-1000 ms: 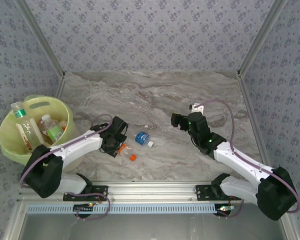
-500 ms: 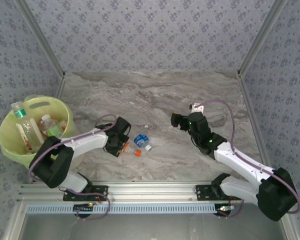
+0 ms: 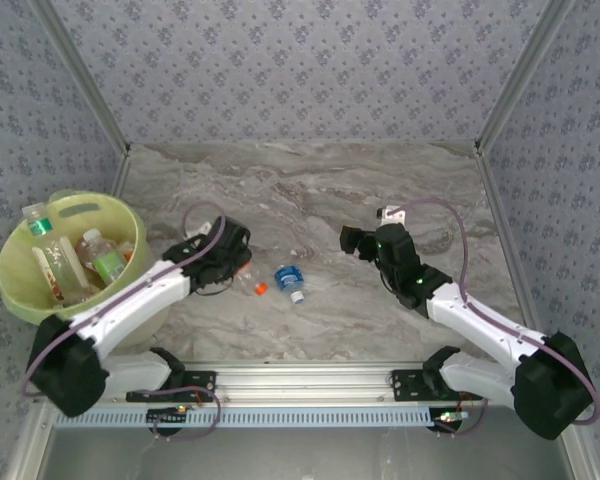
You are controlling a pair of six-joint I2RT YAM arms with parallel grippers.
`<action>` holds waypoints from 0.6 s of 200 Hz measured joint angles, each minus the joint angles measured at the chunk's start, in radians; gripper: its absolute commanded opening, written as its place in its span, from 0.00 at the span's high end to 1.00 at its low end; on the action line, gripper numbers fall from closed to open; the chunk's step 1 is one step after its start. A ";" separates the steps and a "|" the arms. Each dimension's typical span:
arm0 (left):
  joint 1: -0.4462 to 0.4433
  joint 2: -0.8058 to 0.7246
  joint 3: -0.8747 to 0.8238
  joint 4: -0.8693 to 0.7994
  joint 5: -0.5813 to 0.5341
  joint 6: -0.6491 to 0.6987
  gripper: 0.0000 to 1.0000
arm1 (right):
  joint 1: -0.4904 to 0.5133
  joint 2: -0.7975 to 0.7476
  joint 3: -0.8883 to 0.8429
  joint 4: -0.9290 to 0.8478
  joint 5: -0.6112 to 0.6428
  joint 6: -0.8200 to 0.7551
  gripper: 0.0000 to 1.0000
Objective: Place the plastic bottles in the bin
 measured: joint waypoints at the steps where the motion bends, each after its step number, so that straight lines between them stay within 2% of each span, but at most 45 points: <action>1: 0.000 -0.007 0.008 -0.003 -0.007 0.012 0.60 | 0.000 0.000 0.000 0.000 0.000 0.000 0.00; 41: 0.007 -0.173 0.304 -0.106 -0.126 0.381 0.60 | 0.000 0.036 0.008 0.006 -0.006 -0.008 0.00; 64: 0.029 -0.186 0.512 -0.219 -0.182 0.558 0.61 | 0.000 0.059 0.020 0.017 -0.018 -0.008 0.00; 85: 0.066 -0.179 0.684 -0.328 -0.300 0.690 0.60 | 0.000 0.071 0.032 0.026 -0.028 -0.008 0.00; 105: 0.150 -0.179 0.766 -0.387 -0.402 0.793 0.58 | 0.000 0.078 0.037 0.035 -0.029 -0.008 0.00; 120: 0.278 -0.192 0.773 -0.414 -0.435 0.850 0.57 | 0.000 0.085 0.037 0.042 -0.032 -0.008 0.00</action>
